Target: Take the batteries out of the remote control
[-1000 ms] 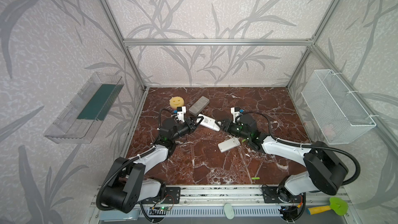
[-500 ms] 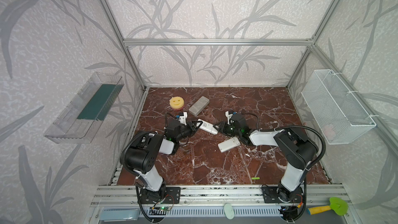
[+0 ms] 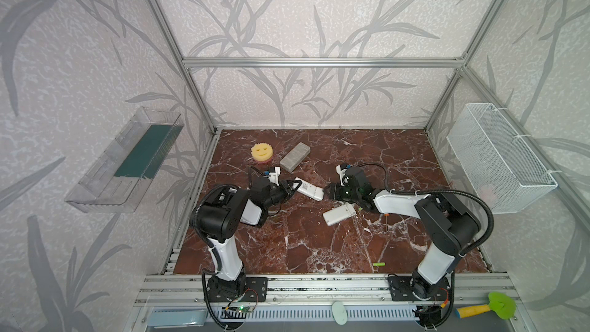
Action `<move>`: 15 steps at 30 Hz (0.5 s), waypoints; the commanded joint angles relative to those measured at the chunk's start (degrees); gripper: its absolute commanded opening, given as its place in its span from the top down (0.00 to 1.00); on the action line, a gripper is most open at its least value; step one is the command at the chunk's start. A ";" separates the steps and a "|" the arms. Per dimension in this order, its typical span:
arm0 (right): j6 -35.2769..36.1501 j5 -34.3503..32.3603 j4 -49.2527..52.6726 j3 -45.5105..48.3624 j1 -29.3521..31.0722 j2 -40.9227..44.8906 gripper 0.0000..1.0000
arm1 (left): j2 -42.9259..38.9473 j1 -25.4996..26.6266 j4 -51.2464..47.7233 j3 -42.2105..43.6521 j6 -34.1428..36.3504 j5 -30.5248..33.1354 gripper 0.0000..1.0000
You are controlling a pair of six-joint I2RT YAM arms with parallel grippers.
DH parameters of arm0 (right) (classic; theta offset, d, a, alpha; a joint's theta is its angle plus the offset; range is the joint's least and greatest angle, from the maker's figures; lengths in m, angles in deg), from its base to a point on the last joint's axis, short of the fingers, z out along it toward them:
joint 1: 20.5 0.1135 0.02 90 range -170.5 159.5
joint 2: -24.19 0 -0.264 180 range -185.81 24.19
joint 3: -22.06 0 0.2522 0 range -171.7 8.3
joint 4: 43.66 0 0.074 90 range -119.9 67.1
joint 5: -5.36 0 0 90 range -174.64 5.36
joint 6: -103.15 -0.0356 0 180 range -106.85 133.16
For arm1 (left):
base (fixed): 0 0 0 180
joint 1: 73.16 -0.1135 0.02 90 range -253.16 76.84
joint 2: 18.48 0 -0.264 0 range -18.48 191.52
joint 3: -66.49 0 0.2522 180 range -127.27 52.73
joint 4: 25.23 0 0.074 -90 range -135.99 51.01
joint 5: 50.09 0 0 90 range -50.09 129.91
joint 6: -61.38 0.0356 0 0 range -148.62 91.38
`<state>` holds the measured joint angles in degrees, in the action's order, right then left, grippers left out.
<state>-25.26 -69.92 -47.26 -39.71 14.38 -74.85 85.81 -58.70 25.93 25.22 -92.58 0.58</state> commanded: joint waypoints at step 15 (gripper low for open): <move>41.63 -8.08 19.88 -12.21 9.90 0.09 0.40 | -10.17 -0.28 -29.15 -8.25 12.71 -5.90 1.00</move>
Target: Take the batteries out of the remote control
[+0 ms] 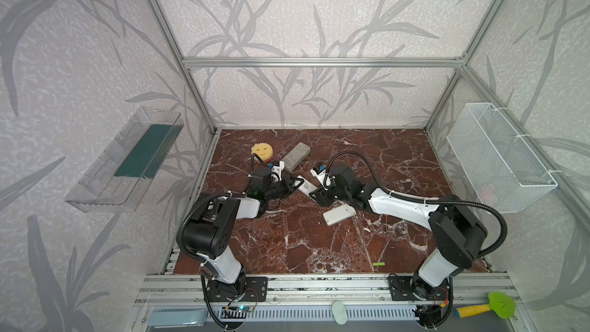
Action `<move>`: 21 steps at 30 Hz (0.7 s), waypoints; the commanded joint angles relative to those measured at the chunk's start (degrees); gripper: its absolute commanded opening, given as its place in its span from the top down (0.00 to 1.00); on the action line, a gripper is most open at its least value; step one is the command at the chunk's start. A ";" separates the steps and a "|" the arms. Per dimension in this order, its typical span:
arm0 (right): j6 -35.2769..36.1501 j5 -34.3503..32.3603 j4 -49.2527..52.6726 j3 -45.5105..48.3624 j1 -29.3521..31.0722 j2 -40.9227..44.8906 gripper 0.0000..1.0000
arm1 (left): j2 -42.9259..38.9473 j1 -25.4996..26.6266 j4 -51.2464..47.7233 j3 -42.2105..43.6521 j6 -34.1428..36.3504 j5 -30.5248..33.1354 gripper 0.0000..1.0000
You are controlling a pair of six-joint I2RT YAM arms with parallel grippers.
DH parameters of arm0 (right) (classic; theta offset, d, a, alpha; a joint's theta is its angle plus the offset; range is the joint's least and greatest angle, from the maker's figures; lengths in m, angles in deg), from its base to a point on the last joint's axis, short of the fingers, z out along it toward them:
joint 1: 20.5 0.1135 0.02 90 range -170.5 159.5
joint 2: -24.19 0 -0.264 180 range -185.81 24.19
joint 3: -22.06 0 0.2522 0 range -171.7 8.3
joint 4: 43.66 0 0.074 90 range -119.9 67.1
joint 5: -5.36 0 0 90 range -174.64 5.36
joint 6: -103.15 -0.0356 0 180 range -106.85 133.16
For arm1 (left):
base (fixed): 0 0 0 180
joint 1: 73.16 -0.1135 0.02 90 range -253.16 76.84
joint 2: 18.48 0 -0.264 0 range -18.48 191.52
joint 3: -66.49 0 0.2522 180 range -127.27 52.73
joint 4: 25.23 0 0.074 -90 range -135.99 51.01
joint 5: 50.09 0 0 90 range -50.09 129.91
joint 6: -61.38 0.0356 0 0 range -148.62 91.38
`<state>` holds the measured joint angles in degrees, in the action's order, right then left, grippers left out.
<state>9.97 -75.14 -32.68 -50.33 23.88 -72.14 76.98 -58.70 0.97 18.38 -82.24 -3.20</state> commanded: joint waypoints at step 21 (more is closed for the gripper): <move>13.81 -9.19 11.96 -1.89 1.75 -2.73 0.43 | -2.04 -0.34 -7.74 -1.78 3.06 -3.55 1.00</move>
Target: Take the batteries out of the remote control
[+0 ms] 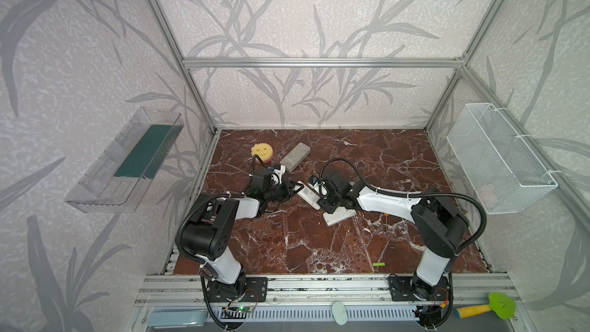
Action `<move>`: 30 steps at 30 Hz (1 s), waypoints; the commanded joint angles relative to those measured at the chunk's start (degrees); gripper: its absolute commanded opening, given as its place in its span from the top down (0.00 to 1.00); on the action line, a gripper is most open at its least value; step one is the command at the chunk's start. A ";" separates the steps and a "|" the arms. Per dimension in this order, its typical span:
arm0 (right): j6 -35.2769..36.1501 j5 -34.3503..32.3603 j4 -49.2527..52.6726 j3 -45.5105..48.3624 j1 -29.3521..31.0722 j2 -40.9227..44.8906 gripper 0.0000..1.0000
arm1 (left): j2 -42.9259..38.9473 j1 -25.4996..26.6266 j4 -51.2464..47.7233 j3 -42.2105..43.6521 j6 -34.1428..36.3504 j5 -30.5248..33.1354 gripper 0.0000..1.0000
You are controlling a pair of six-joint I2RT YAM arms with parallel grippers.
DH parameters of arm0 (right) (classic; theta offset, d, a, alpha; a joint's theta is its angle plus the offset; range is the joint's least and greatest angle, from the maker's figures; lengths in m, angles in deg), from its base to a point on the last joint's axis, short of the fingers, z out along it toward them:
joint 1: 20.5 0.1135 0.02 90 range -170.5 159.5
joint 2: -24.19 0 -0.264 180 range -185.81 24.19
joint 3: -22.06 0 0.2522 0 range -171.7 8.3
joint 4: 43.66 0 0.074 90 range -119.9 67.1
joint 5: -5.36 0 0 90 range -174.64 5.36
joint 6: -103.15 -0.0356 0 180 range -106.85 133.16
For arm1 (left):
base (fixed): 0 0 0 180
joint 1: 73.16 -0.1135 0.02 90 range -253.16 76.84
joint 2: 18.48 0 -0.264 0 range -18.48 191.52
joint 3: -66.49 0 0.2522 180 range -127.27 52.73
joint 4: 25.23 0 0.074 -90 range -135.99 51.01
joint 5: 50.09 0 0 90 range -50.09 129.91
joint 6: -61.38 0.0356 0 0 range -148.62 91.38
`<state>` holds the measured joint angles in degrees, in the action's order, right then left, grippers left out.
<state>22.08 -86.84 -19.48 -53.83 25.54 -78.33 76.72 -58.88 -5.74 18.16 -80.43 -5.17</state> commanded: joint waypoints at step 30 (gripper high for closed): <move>0.89 5.72 0.96 0.35 0.81 0.94 0.55 | -3.83 -0.29 -13.74 -4.11 8.79 -4.64 1.00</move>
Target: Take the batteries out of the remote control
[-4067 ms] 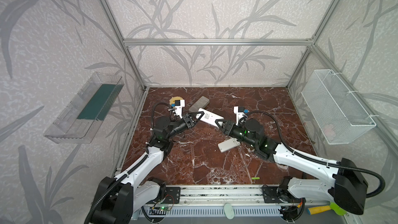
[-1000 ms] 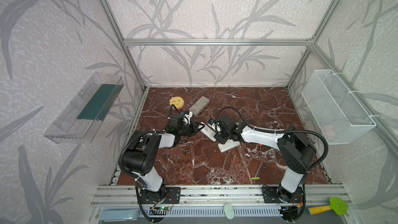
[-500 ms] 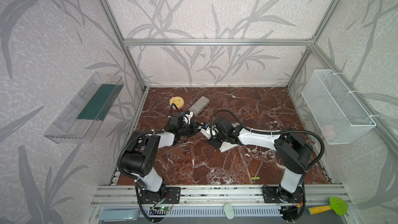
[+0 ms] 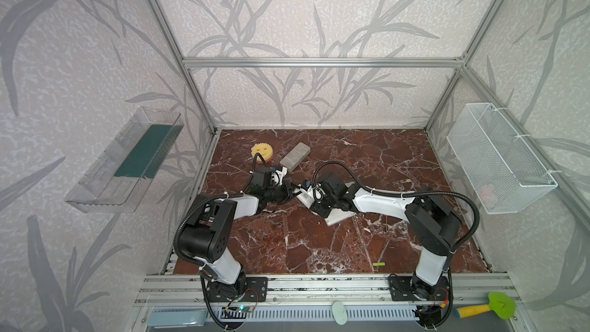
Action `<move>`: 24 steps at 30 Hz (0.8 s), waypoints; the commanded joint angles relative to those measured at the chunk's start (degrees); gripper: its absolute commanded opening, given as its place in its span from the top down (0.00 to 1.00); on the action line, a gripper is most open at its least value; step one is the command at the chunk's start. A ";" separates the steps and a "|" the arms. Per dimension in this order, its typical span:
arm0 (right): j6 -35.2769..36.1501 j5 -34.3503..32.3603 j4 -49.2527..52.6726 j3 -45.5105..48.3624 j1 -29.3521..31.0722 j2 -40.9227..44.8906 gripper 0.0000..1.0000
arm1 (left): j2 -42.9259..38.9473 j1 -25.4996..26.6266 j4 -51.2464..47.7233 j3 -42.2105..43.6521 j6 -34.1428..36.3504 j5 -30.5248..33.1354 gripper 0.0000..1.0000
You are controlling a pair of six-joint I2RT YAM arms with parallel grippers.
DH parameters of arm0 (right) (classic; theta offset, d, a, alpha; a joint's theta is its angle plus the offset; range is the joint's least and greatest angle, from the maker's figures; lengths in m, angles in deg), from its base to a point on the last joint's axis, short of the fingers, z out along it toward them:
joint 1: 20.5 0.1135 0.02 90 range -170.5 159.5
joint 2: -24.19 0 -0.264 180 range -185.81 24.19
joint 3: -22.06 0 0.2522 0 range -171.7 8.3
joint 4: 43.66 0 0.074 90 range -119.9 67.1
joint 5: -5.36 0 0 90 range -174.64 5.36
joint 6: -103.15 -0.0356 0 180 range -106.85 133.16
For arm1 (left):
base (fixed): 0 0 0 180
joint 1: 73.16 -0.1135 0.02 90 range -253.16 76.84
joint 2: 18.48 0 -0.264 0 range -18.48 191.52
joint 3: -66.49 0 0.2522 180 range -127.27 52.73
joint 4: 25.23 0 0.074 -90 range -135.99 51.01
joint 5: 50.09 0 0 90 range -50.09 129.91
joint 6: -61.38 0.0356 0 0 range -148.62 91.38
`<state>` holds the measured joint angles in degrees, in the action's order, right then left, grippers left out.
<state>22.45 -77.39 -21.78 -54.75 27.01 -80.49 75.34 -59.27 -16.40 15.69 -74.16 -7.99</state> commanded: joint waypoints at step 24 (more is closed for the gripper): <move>-8.38 15.79 -8.12 8.39 -2.95 8.41 0.33 | -6.51 -1.89 -7.61 -3.75 6.73 -9.43 1.00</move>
<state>16.14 -65.61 -27.98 -45.22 23.97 -70.74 71.21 -60.82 -23.18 13.40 -69.09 -14.11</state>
